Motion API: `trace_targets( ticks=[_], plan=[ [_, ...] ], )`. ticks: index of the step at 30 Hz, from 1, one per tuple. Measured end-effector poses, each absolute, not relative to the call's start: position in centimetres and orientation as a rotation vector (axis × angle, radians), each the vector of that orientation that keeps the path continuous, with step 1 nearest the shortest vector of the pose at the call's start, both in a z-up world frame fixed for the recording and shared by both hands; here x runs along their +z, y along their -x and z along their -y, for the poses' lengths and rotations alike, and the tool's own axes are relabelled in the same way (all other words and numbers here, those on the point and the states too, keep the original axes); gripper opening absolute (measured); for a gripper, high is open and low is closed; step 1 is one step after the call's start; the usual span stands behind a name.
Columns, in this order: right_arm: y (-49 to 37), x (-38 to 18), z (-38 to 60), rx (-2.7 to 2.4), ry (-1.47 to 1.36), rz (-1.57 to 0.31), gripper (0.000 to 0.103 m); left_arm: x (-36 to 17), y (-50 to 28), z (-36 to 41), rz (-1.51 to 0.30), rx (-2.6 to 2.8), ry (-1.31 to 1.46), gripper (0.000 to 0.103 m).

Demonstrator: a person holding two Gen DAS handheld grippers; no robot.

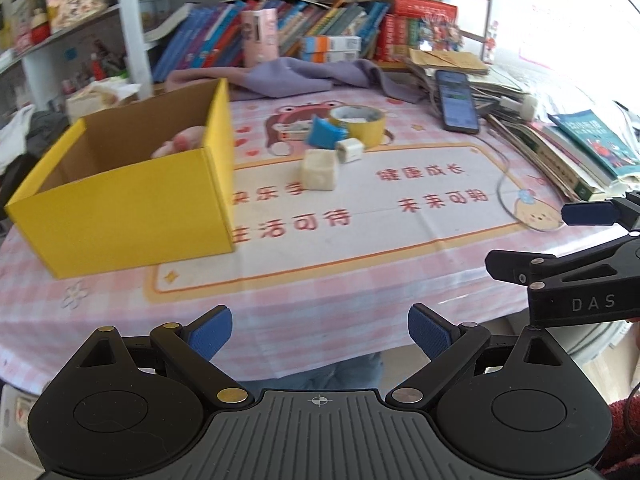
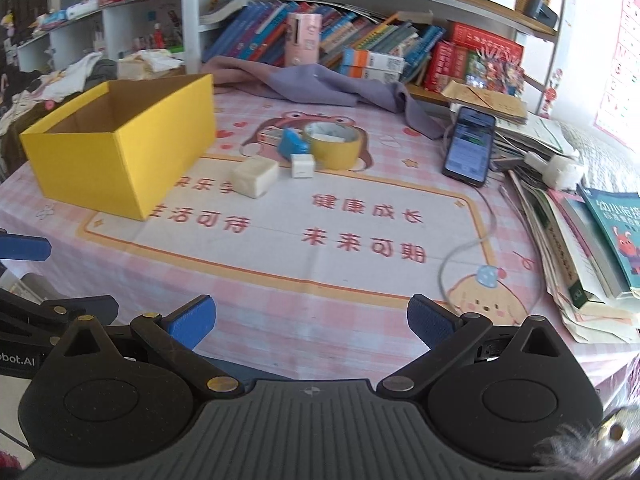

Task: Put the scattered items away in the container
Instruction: 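Move both tools toward the soap bar and charger cube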

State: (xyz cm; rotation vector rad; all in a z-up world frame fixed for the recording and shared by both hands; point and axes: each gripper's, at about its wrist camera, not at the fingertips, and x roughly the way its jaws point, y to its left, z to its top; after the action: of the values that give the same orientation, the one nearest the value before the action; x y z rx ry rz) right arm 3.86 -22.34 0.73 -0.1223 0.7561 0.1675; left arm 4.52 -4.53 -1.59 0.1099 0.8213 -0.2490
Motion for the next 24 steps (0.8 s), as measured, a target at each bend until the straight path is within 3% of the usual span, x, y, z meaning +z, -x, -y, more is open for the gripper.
trace_targets(
  ticks=[9,12,24],
  plan=[
    [-5.6,-0.3,23.8,0.141,0.126,-0.796,0.1,-2.3,-6.3,6.6,-0.822,-0.308,-0.133,0.094],
    [-6.2,-0.6,24.2,0.14,0.122,-0.802,0.092,-2.3,-7.0,7.2,-0.811,-0.309,-0.143,0.09],
    [-11.9,-0.8,26.0,0.171,0.129,-0.809,0.091,-2.7,-12.2,9.2,-0.806,-0.275,-0.144,0.089]
  ],
)
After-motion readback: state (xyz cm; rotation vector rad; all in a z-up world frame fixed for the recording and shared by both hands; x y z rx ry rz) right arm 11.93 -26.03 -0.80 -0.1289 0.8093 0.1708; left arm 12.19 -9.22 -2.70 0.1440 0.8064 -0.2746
